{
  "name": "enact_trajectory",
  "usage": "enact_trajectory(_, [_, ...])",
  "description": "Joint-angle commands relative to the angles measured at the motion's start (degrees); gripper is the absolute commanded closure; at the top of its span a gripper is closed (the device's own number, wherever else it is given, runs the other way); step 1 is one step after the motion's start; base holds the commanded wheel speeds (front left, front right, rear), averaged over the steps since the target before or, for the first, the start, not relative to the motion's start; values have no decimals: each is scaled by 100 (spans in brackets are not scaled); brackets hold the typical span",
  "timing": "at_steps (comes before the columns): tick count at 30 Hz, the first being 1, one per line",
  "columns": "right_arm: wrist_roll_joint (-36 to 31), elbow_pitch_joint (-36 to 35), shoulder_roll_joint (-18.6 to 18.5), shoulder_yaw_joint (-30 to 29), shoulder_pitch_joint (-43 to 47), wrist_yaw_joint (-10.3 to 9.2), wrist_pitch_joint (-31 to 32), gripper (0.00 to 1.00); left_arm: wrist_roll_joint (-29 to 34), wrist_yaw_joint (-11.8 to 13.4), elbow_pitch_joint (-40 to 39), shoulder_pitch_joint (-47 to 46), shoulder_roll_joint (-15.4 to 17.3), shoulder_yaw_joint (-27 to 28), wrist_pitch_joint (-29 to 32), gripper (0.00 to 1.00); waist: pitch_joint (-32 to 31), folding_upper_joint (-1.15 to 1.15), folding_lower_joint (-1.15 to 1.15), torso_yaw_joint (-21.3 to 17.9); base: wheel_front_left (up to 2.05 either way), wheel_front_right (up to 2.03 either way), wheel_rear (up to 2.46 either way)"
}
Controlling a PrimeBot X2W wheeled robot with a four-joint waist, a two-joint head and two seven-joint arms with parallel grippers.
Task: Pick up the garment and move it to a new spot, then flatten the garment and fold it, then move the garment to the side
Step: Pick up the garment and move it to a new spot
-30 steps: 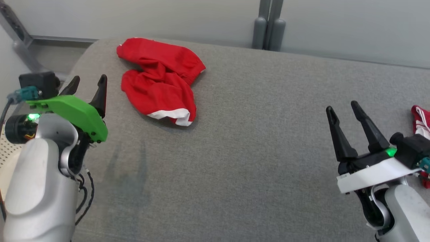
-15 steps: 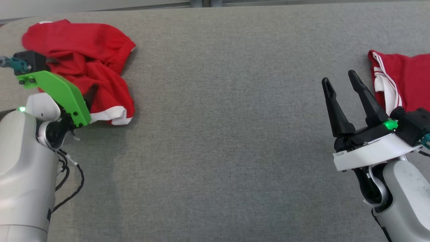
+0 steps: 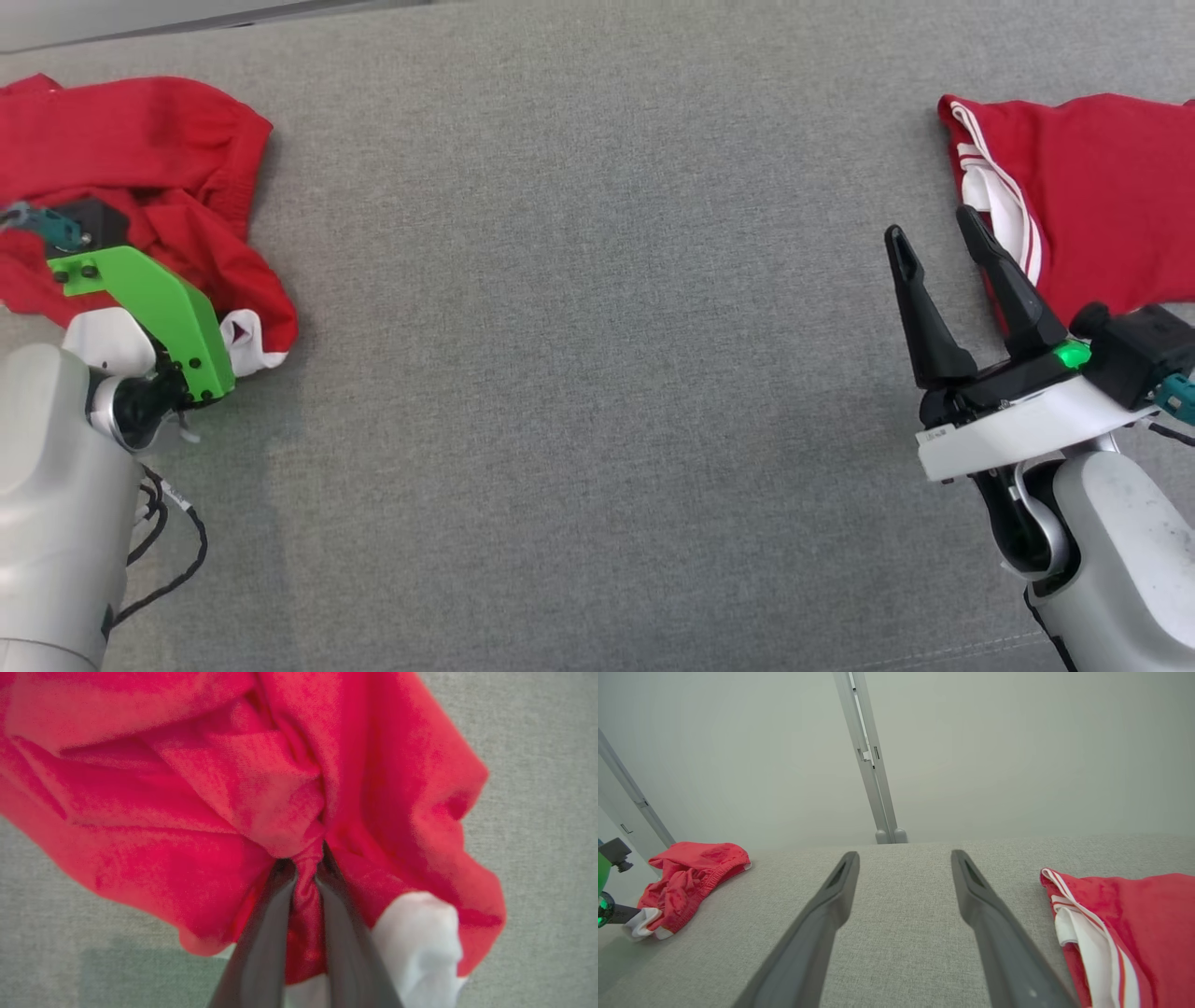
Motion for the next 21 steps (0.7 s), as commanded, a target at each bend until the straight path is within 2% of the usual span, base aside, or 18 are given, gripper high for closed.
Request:
enact_trajectory(1, [-10, 30, 34, 7, 112, -6, -14, 0, -86, -16, -57, 149, 39, -146, -42, 100, -312, 0, 0, 104, 0, 0, 0])
enact_trajectory(11, [-40, 202, 196, -155, 572, -6, -14, 0, -679, -16, -1427, 210, 465, -1120, -251, 100, -1451, 0, 0, 33, 0, 0, 0])
enact_trajectory(14, [-42, 233, 183, -280, 750, -6, -14, 0, -657, -16, -1875, 219, 616, -1413, -379, 100, -1673, 0, 0, -29, 0, 0, 0])
enact_trajectory(17, [-59, 222, 183, -412, 930, -6, -14, 0, -803, -16, -2302, 298, 518, -1507, -582, 100, -1829, 0, 0, -121, 0, 0, 0])
enact_trajectory(21, [-80, 167, 180, -460, 1049, -6, -14, 0, -647, 21, -2775, 488, 367, -1659, -902, 100, -1899, 0, 0, -289, 0, 0, 0])
